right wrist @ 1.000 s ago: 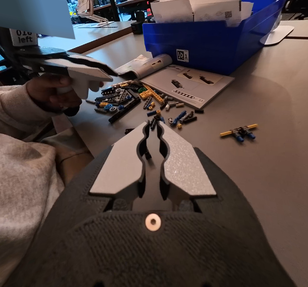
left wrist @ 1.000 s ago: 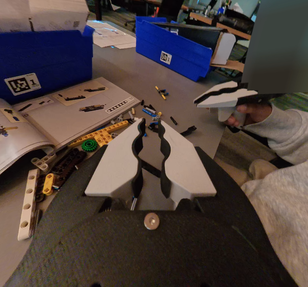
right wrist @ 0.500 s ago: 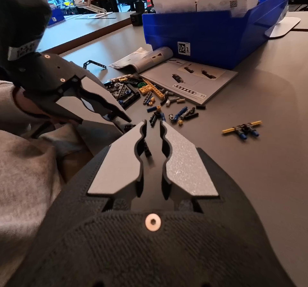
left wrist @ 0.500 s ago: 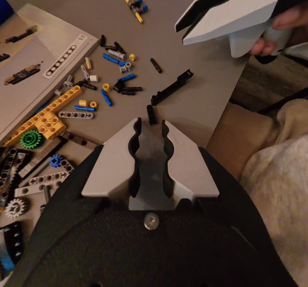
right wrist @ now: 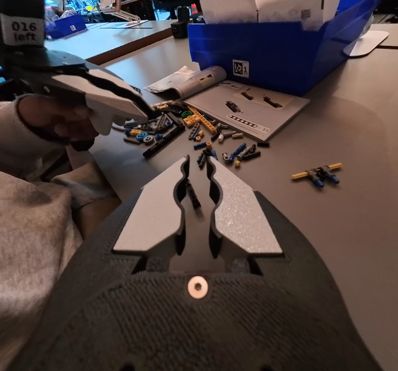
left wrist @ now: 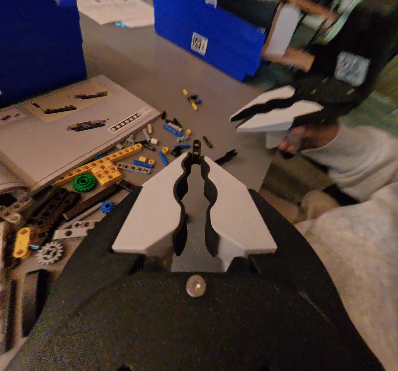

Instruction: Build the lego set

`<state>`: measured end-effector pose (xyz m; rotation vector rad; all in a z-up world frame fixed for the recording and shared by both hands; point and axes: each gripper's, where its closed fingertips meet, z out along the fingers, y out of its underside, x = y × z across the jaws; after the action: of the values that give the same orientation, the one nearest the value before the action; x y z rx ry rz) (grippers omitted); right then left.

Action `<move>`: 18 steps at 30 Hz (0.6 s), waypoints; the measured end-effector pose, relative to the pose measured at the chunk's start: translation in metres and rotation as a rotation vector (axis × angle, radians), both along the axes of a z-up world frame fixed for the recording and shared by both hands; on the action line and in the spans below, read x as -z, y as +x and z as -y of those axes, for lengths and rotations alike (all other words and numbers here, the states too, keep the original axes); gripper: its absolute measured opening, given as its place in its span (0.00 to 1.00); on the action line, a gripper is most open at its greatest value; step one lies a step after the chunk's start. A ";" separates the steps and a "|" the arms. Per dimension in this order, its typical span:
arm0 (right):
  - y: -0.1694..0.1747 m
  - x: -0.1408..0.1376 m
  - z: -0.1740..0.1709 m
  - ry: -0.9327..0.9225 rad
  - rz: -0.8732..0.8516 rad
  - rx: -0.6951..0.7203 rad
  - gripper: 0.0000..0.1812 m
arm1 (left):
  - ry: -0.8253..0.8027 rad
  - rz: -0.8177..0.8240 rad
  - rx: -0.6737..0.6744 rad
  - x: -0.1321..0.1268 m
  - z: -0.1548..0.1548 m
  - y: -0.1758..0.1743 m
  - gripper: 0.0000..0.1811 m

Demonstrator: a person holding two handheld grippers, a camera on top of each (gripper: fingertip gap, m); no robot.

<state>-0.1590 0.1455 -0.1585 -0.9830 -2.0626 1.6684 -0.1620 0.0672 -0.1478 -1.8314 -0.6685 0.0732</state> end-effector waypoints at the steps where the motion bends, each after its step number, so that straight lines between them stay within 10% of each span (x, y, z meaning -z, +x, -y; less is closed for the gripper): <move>1: 0.001 -0.004 0.003 -0.009 -0.011 -0.002 0.08 | 0.074 0.037 0.014 -0.008 0.001 0.002 0.03; 7: 0.019 -0.028 0.031 -0.123 -0.040 -0.077 0.09 | 0.379 0.235 0.129 -0.034 -0.004 0.017 0.03; 18: 0.035 -0.051 0.045 -0.495 0.173 -0.250 0.10 | 0.386 0.261 0.258 -0.032 -0.027 0.040 0.03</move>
<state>-0.1237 0.1009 -0.1079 -1.0771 -1.9828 2.3771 -0.1215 0.0940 -0.1160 -1.5476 -0.5728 -0.4444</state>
